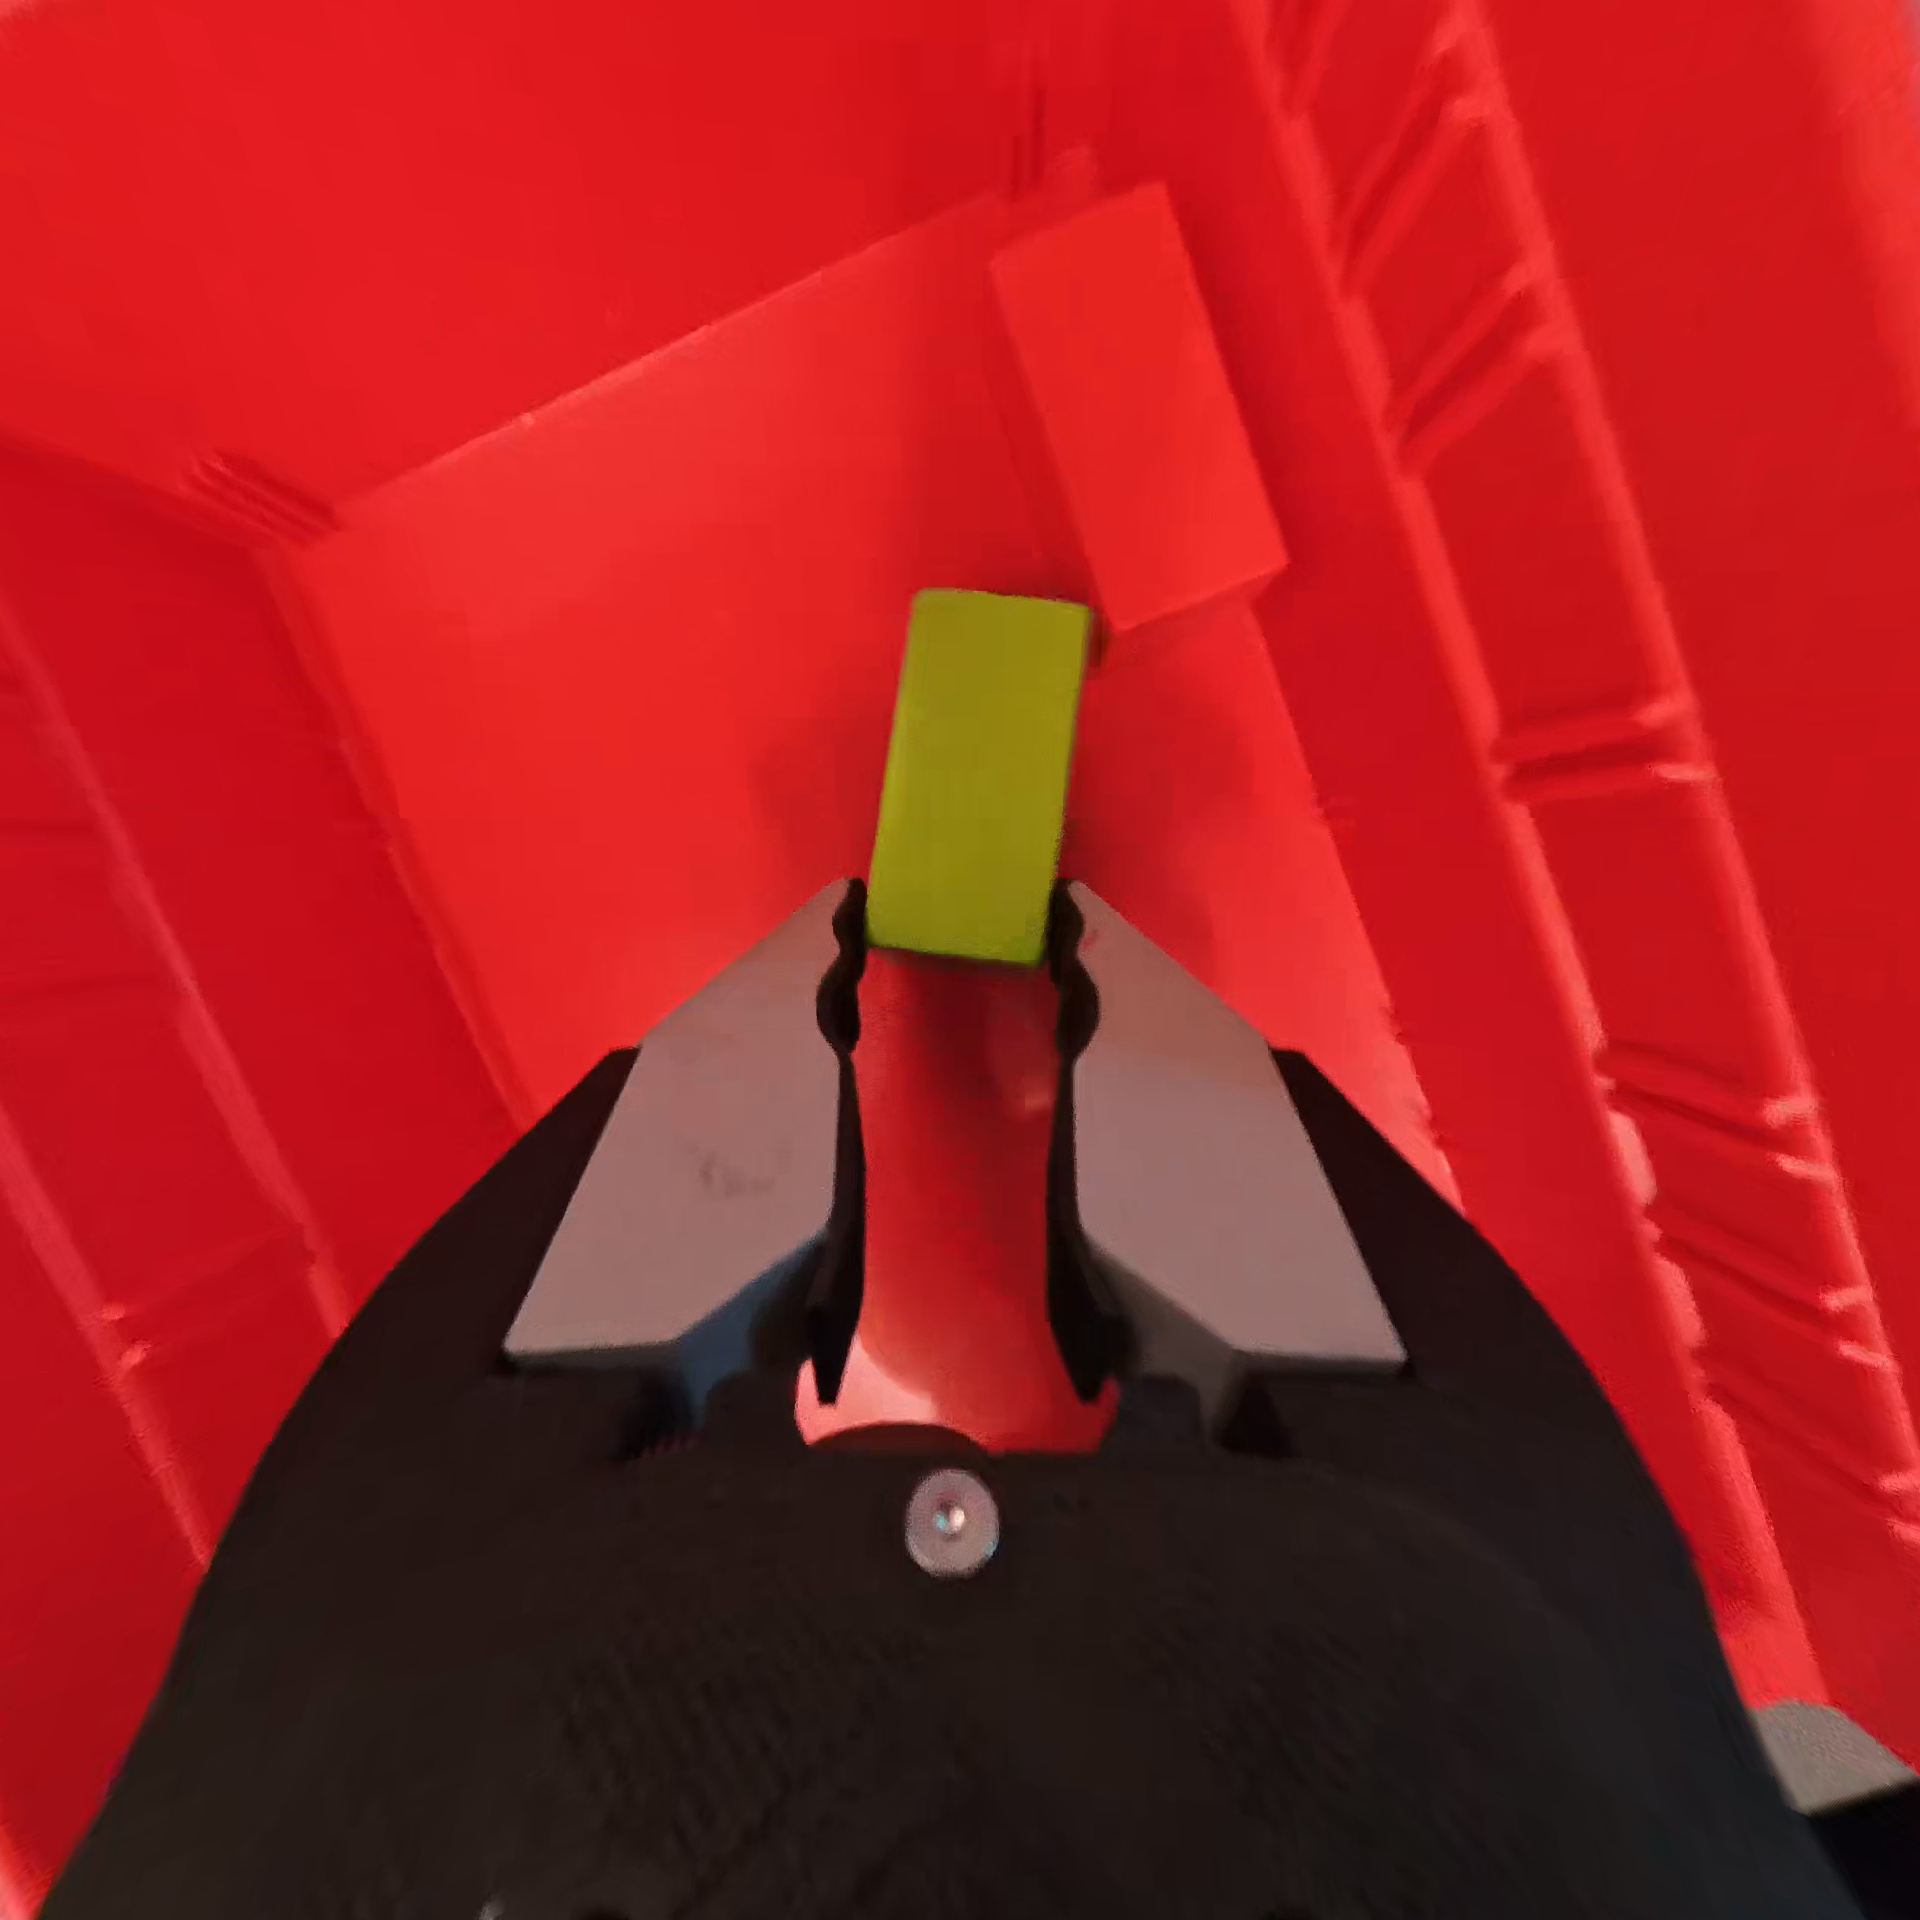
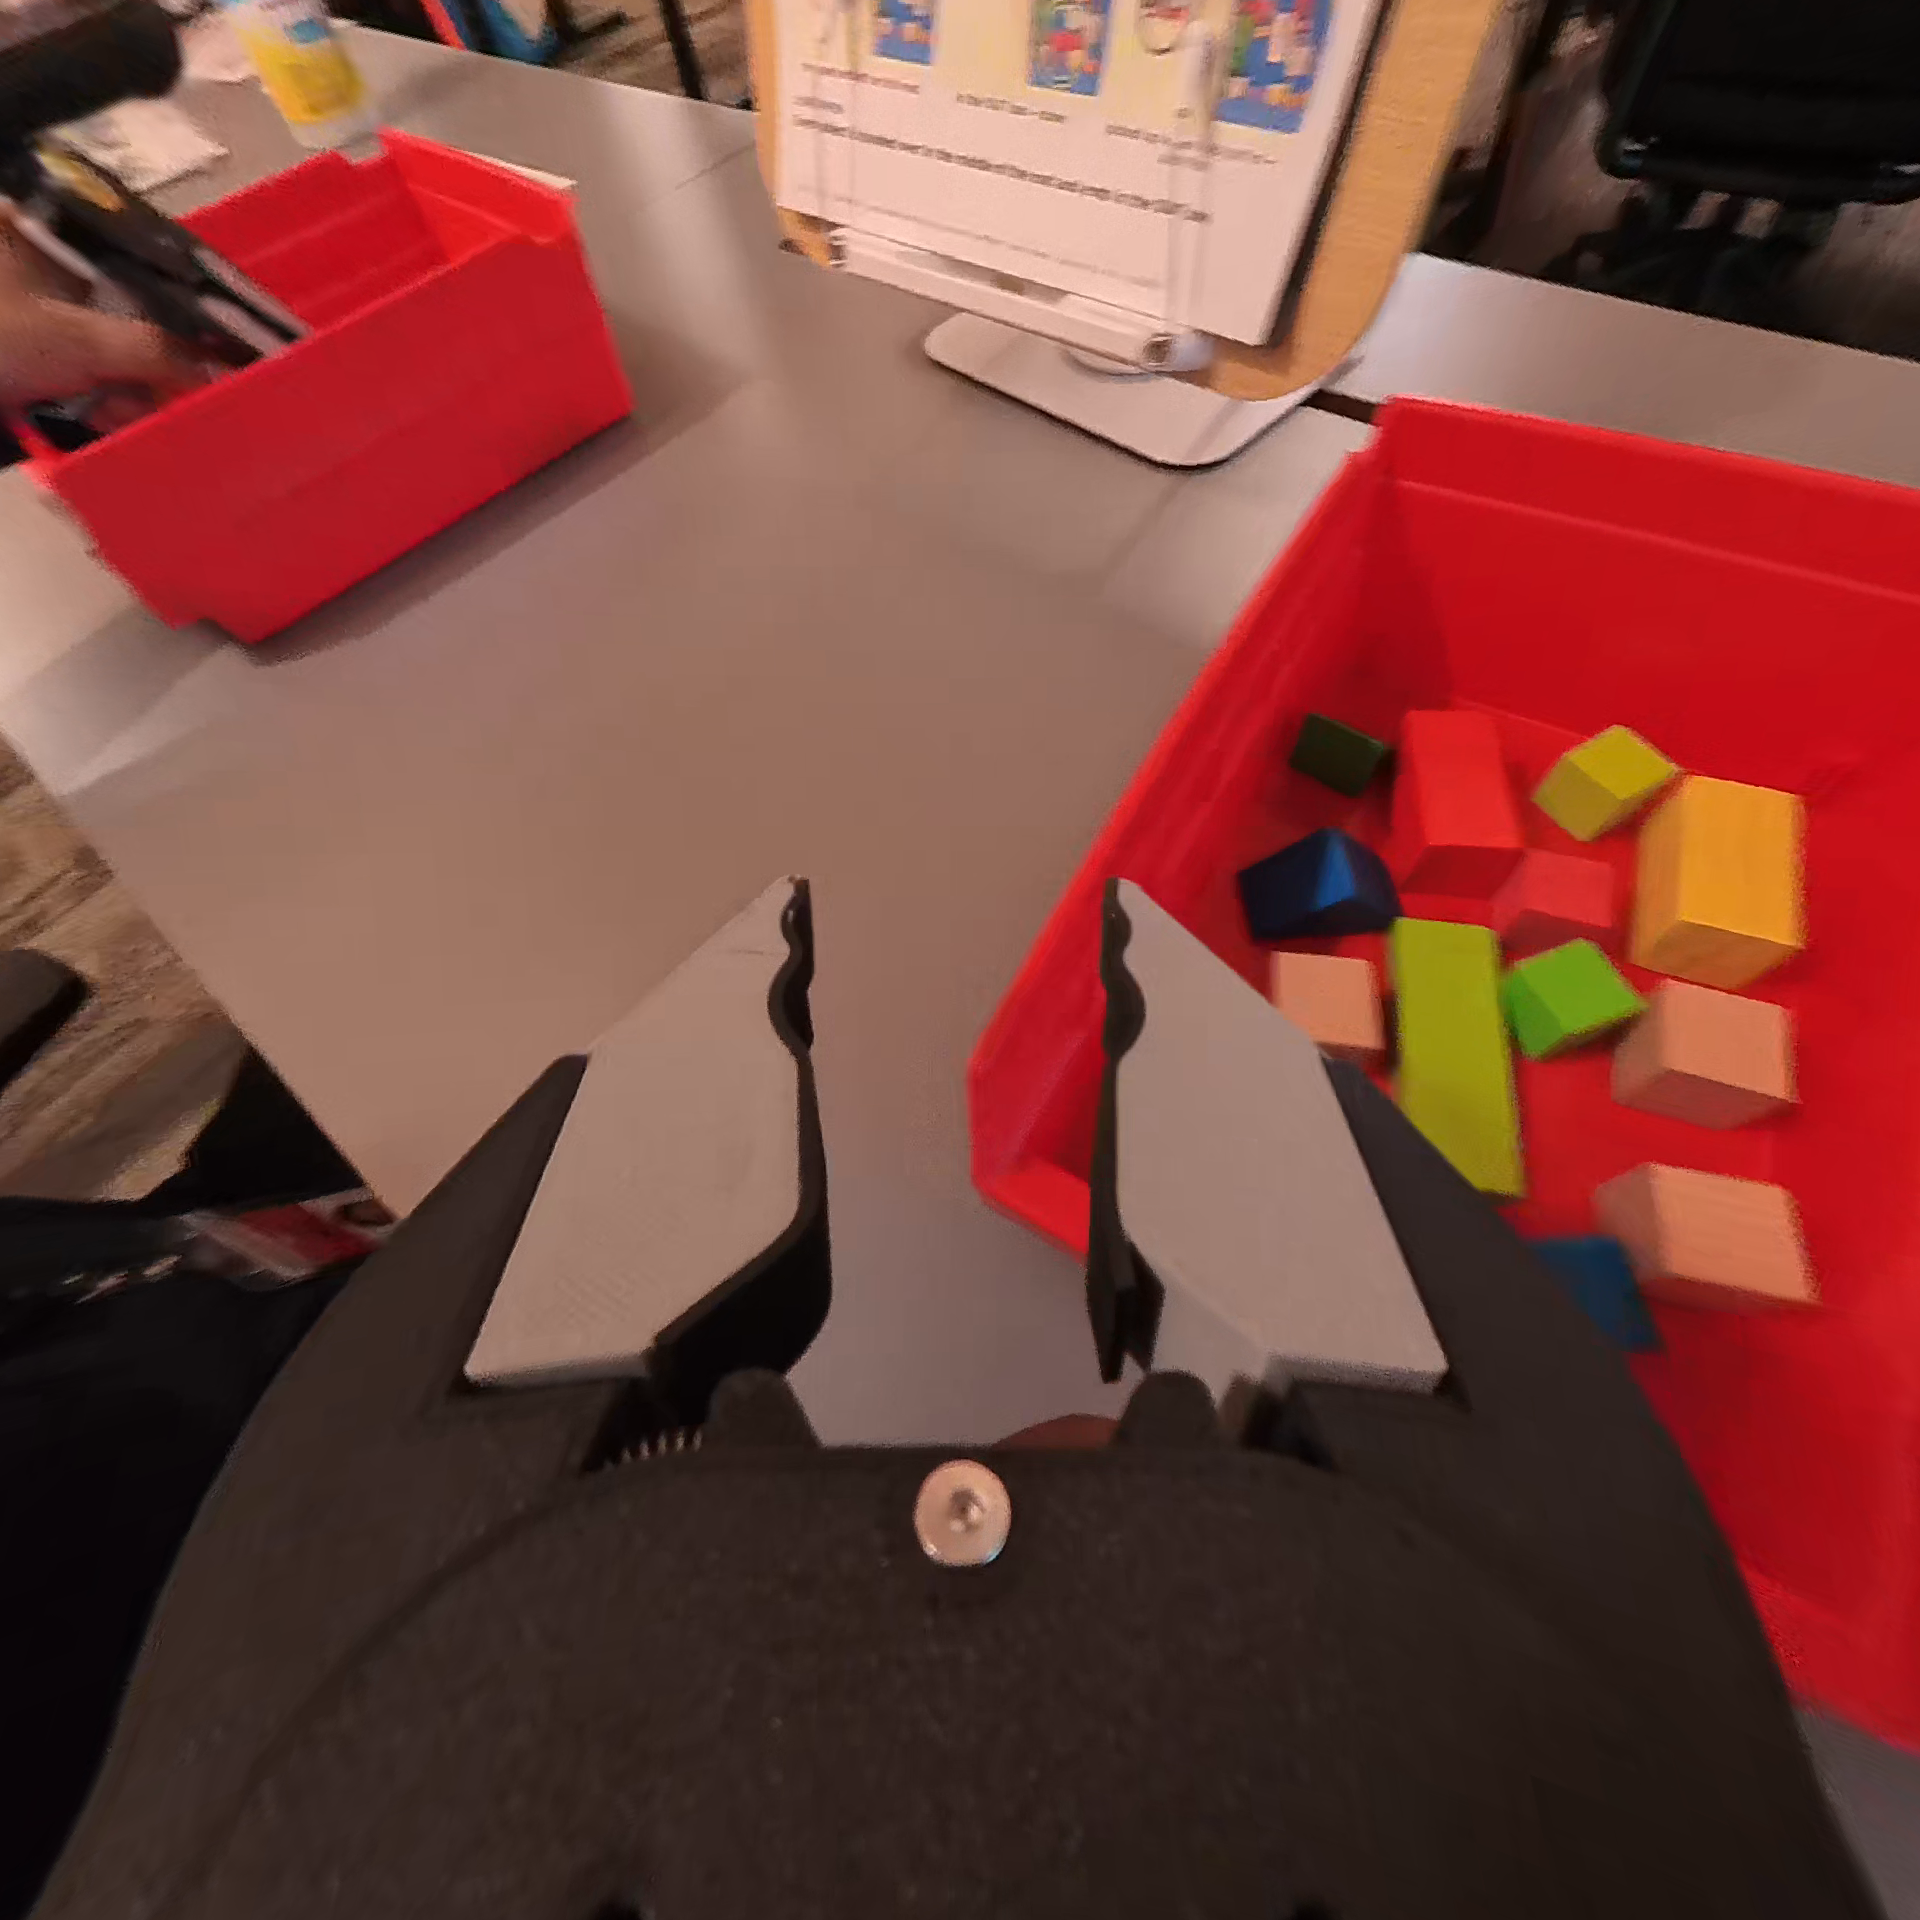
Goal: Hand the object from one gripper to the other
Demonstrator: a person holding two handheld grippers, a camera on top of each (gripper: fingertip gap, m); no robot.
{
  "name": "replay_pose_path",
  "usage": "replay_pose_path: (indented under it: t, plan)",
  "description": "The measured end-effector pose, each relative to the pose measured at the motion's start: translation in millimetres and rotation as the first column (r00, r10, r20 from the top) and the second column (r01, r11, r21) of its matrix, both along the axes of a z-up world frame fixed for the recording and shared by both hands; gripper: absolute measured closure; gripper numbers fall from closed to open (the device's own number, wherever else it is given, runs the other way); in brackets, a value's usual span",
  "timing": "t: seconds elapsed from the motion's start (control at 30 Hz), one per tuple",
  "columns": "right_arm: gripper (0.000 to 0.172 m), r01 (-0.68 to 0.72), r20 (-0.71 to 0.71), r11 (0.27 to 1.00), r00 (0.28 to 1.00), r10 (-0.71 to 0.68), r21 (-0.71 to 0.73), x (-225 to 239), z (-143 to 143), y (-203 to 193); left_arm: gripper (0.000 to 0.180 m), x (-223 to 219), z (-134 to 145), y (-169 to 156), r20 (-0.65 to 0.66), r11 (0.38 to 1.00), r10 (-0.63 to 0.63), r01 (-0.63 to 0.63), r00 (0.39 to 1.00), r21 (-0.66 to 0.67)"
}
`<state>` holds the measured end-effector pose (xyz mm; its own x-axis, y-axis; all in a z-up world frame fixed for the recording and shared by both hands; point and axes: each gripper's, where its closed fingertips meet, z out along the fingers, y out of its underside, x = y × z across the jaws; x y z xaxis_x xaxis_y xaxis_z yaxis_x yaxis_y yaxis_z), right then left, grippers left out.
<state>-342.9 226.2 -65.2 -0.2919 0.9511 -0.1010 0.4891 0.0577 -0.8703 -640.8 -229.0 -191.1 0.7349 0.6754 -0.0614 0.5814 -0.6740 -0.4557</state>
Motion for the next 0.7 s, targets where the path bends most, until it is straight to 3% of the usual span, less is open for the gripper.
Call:
replay_pose_path:
  t: [0.17, 0.27, 0.47, 0.6, 0.7]
  plan:
    - [0.116, -0.222, 0.074, 0.973, 0.971, 0.226, -0.060, -4.4, -19.0, -63.8, 0.150, 12.5, 41.8, 14.6, -0.166, 0.977, -0.028, 0.062, 0.986, 0.202]
    - [0.116, -0.343, 0.104, 0.935, 0.930, 0.351, -0.092, -13.3, -30.9, -106.3, 0.150, 18.3, 52.7, 10.9, -0.186, 0.960, 0.021, 0.032, 0.982, 0.278]
    - [0.116, -0.466, 0.102, 0.883, 0.877, 0.469, -0.053, -25.6, -37.1, -159.4, 0.150, 21.9, 29.9, -14.5, -0.167, 0.985, 0.029, 0.000, 0.985, 0.170]
    - [0.117, -0.497, 0.089, 0.860, 0.857, 0.507, -0.114, -29.2, -31.9, -175.2, 0.150, 21.0, 52.0, -17.2, -0.301, 0.989, 0.017, 0.028, 0.953, 0.146]
    - [0.115, -0.520, 0.089, 0.835, 0.837, 0.540, -0.177, -34.2, -31.8, -189.6, 0.150, 39.4, 82.6, 2.5, -0.501, 0.984, -0.100, 0.161, 0.860, 0.079]
